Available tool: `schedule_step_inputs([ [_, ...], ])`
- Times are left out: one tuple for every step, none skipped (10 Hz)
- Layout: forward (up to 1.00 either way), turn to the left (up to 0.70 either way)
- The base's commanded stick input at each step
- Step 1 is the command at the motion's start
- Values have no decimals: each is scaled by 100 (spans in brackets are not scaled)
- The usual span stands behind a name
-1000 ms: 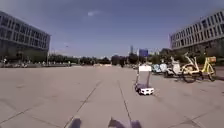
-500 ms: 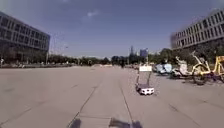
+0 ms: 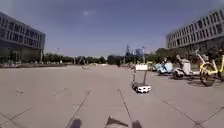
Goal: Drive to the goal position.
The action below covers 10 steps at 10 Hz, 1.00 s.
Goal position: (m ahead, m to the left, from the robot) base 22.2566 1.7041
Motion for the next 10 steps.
schedule_step_inputs([
  [100,0],
  [100,0],
  [100,0],
  [100,0],
  [100,0],
  [100,0],
  [100,0],
  [100,0],
  [100,0],
  [100,0],
])
